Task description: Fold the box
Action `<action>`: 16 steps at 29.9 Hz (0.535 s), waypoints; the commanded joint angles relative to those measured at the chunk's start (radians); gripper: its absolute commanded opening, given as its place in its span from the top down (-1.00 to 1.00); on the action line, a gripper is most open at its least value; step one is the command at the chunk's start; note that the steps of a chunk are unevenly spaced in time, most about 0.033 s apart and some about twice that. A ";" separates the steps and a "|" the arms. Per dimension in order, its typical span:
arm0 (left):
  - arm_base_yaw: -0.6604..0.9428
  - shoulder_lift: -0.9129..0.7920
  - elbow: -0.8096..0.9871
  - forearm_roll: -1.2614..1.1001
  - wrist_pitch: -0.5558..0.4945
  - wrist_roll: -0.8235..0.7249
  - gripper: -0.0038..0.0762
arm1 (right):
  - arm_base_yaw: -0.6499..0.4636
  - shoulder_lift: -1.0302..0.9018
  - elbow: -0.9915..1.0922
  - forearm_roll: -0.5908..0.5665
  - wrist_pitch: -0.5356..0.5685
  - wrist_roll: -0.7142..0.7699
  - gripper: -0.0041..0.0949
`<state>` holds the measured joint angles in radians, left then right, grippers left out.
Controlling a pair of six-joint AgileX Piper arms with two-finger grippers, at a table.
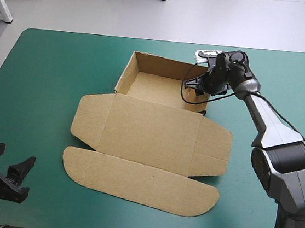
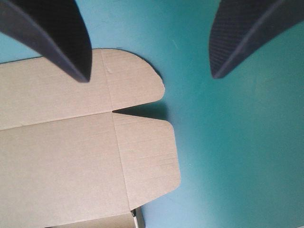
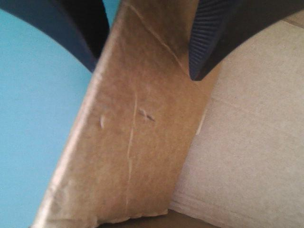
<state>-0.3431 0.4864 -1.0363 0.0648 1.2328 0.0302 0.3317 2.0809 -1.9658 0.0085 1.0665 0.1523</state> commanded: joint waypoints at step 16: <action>-0.004 0.011 -0.020 0.010 -0.060 -0.002 -0.33 | -0.105 -0.027 -0.029 -0.436 0.067 -0.084 0.96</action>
<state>-0.3431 0.4864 -1.0363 0.0672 1.2328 0.0305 0.2963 2.1254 -1.9689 -0.2103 1.0991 0.0961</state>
